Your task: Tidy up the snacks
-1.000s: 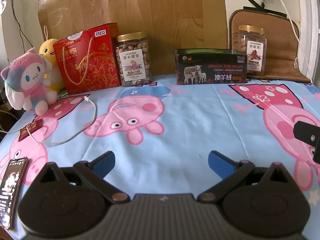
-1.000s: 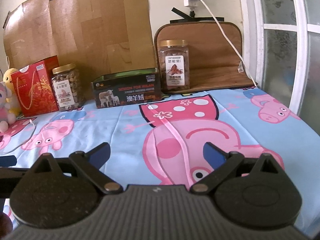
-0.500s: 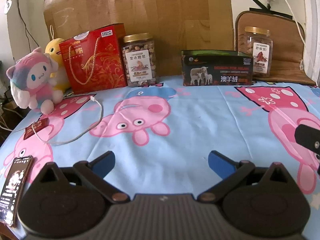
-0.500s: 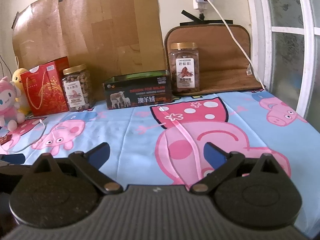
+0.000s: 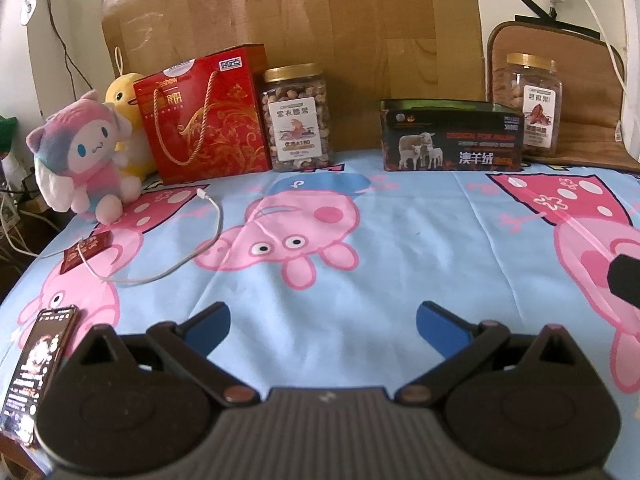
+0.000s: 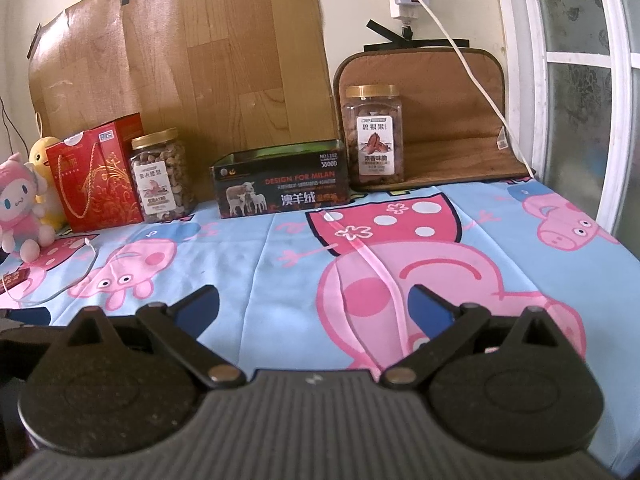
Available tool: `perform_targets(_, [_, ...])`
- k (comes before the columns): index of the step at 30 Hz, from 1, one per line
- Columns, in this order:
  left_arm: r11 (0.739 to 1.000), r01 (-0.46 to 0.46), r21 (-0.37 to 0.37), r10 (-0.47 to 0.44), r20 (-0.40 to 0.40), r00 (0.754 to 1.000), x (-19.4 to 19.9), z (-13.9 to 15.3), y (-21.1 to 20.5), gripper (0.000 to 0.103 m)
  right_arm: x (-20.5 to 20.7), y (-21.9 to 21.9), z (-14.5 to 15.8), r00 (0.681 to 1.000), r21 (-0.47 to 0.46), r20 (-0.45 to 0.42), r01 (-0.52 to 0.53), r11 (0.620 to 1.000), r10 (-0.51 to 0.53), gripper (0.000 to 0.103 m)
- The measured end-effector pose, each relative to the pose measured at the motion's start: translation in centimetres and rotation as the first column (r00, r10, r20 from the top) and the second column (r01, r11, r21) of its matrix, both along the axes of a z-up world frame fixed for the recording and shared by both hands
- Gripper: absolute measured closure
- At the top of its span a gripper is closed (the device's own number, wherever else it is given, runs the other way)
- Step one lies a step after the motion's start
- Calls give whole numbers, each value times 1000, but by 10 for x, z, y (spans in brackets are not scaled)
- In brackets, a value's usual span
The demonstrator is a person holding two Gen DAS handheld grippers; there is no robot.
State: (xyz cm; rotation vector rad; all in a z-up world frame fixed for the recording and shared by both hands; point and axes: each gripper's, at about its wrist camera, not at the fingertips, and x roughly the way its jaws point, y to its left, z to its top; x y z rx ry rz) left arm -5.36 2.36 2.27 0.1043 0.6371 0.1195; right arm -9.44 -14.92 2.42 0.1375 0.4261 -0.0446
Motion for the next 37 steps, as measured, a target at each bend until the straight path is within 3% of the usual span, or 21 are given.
perform_targets(16, [999, 5, 36, -5, -6, 1000, -1, -1, -3, 0, -1, 1, -2, 1000, 6, -1, -1, 1000, 1, 1])
perform_targets(28, [999, 38, 8, -37, -44, 998, 0, -4, -2, 0, -1, 0, -2, 1000, 8, -5, -6, 1000, 6, 1])
perform_targets(37, [991, 118, -57, -119, -13, 993, -1, -1, -3, 0, 0, 0, -2, 1000, -1, -2, -9, 1000, 9, 0])
